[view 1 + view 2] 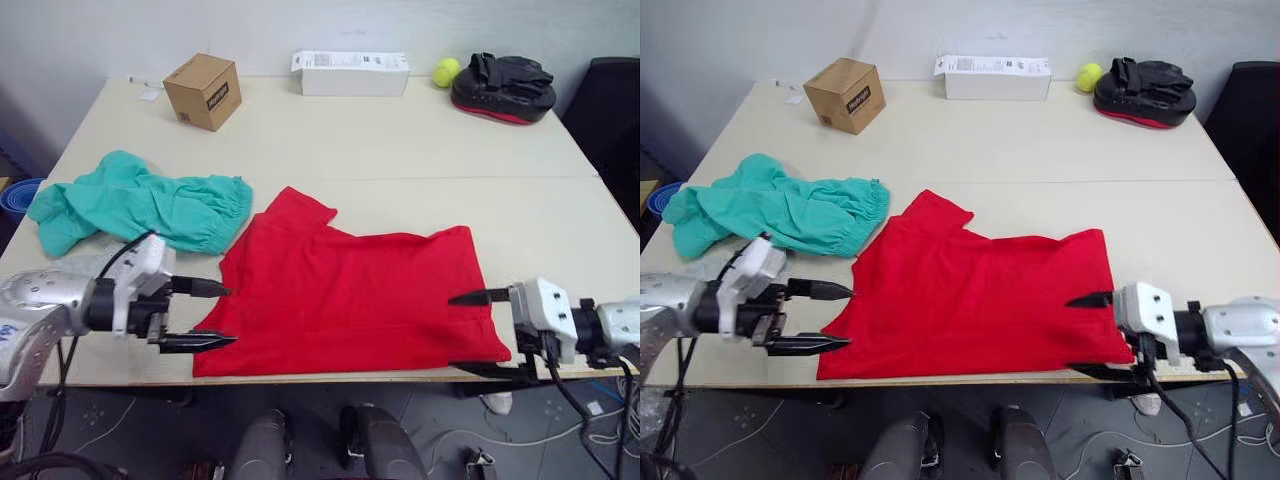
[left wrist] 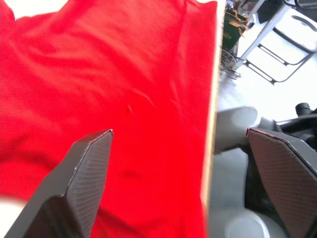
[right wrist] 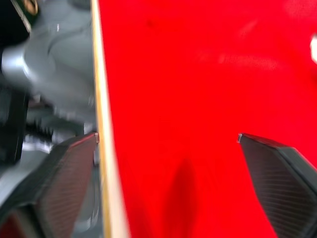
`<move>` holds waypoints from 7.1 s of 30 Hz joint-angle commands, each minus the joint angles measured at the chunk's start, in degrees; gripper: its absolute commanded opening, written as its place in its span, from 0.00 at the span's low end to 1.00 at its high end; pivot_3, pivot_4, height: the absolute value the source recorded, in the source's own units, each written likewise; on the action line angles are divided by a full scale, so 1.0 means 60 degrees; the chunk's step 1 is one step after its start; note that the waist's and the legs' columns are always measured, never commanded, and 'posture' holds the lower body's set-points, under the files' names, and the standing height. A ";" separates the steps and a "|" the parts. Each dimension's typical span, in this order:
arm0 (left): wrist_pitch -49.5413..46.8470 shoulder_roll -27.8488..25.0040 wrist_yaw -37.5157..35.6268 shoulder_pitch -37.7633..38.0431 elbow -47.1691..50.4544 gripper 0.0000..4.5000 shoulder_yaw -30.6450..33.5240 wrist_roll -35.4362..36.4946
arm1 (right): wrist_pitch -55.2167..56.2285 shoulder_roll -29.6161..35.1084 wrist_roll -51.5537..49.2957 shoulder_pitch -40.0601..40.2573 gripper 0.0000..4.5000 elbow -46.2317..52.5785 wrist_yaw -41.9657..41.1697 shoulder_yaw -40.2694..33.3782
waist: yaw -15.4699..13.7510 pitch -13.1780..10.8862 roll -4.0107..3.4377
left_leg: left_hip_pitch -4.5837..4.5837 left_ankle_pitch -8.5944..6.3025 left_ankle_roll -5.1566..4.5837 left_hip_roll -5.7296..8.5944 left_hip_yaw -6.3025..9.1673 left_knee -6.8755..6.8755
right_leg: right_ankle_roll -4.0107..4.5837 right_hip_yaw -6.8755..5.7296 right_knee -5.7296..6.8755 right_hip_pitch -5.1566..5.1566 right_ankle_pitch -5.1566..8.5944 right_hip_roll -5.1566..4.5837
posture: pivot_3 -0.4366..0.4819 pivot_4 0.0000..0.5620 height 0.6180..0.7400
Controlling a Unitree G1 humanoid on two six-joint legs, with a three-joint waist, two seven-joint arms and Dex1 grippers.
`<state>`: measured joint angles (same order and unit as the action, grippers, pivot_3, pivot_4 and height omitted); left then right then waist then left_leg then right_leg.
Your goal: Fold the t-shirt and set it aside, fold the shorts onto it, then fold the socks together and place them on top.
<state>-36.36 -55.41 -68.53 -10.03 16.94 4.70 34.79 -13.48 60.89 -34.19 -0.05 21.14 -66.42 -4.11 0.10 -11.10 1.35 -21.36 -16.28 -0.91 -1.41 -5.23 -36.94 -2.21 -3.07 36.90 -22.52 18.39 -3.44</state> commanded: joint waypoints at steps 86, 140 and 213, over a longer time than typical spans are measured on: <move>0.0837 0.3912 0.1747 -1.0167 -1.4719 0.00 -0.1354 -0.5606 | -0.3156 -0.3829 0.4411 -0.8934 0.00 -1.1434 0.2572 0.0609 | 0.0254 0.0034 -0.0008 | -0.0322 0.0058 0.0027 0.0022 -0.0094 -0.0180 | -0.0079 0.0014 0.0191 -0.0344 -0.0044 -0.0008 | 0.48 0.27 1.00; 1.6618 0.1071 0.6992 -0.3434 -0.9399 0.00 -0.0907 -0.8300 | 1.0563 -0.1224 0.4569 -0.2748 0.00 -0.8618 0.0767 0.0440 | 0.0230 0.0035 -0.0009 | -0.0265 0.0036 -0.0010 0.0010 -0.0131 -0.0179 | -0.0101 0.0042 0.0177 -0.0301 -0.0057 -0.0016 | 0.48 0.27 1.00; -0.0408 0.4365 0.1250 -1.0542 -1.5209 0.00 -0.1152 -0.5381 | -0.0332 -0.2023 0.0866 -0.1901 0.96 0.0409 0.1516 -0.0467 | -0.0015 0.0009 0.0043 | -0.0185 0.0001 -0.0016 0.0028 -0.0070 -0.0200 | -0.0106 -0.0004 0.0146 -0.0181 -0.0049 -0.0025 | 0.48 0.27 1.00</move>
<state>-40.25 -28.60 -59.67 -73.08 -74.97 -3.41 2.01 -16.07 48.79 -28.95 -11.07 22.16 -57.27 -5.47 0.01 -11.05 1.60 -22.46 -16.28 -1.00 -1.25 -5.65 -38.14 -2.85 -3.09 37.78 -23.61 18.09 -3.59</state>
